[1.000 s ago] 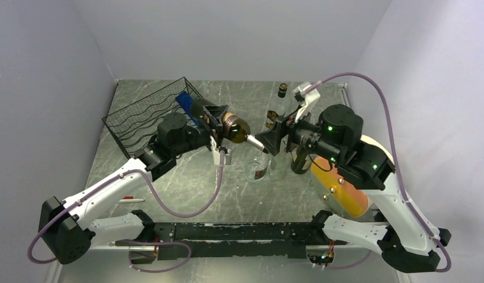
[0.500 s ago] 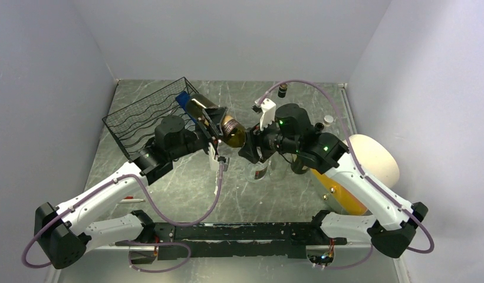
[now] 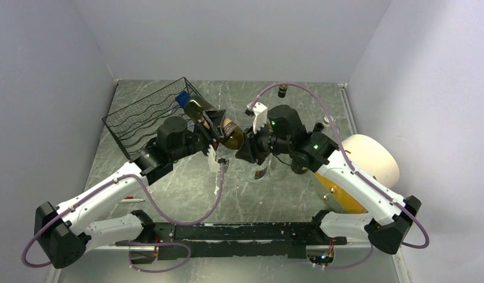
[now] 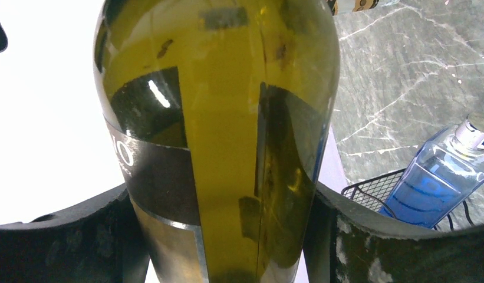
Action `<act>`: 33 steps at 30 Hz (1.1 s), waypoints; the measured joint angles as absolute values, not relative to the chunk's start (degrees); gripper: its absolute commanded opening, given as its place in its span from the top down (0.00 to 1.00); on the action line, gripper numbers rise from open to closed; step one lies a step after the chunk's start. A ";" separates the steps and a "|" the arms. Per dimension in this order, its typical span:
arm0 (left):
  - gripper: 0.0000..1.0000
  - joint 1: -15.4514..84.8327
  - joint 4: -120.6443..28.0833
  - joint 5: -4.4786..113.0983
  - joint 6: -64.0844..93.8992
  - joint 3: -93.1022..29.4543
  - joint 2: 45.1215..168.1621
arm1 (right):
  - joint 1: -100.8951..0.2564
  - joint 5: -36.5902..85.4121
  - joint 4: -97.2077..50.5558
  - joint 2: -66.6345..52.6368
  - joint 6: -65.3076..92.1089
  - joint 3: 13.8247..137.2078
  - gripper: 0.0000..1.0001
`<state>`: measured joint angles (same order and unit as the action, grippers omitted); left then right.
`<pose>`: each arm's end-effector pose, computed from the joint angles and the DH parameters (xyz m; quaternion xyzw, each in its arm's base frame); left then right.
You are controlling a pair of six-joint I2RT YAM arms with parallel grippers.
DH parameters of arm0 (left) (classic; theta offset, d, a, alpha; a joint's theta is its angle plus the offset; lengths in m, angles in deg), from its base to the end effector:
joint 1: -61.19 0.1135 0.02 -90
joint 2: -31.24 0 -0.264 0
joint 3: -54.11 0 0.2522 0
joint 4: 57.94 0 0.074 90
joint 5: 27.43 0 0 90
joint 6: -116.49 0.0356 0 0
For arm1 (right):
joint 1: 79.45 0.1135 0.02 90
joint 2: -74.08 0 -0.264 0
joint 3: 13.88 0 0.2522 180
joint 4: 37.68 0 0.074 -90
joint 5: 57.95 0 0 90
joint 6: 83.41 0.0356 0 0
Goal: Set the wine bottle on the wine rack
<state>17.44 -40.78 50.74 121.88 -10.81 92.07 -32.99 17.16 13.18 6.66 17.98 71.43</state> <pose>0.1748 -0.1774 0.3374 0.7522 0.2118 0.1968 0.5921 0.1653 0.1872 0.3757 -0.3215 0.8122 0.3286 0.3592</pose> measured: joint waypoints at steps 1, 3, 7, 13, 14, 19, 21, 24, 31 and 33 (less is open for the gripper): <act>0.90 17.40 -40.78 50.84 121.75 -10.79 92.07 | -32.99 17.29 13.09 6.66 17.98 71.43 1.00; 0.71 17.31 -40.71 51.04 121.64 -10.79 92.07 | -32.99 17.42 12.96 6.66 18.03 71.32 1.00; 0.01 17.03 -40.36 51.41 121.38 -10.79 92.07 | -32.99 17.48 12.42 7.15 18.31 70.49 1.00; 0.02 16.59 -41.89 52.42 117.95 -10.79 91.79 | -32.71 19.84 12.48 7.82 19.03 70.27 1.00; 0.02 16.48 -41.94 52.57 117.40 -10.79 91.66 | -32.71 20.87 12.59 7.98 19.34 70.27 1.00; 0.02 16.04 -42.22 53.42 112.46 -10.50 89.63 | -32.90 26.66 13.27 8.11 20.78 70.27 1.00; 0.02 15.91 -42.09 53.49 108.59 -10.13 88.12 | -33.05 27.65 13.31 8.08 21.20 70.27 1.00; 0.02 15.85 -41.98 53.69 99.17 -10.11 86.13 | -33.12 27.63 13.03 7.93 21.61 70.27 1.00; 0.02 15.63 -41.89 62.41 56.35 -10.64 80.12 | -32.53 24.76 9.44 5.51 22.40 69.92 1.00; 0.02 15.65 -40.76 67.41 43.33 -11.40 78.39 | -31.77 24.46 8.44 4.37 22.60 69.49 1.00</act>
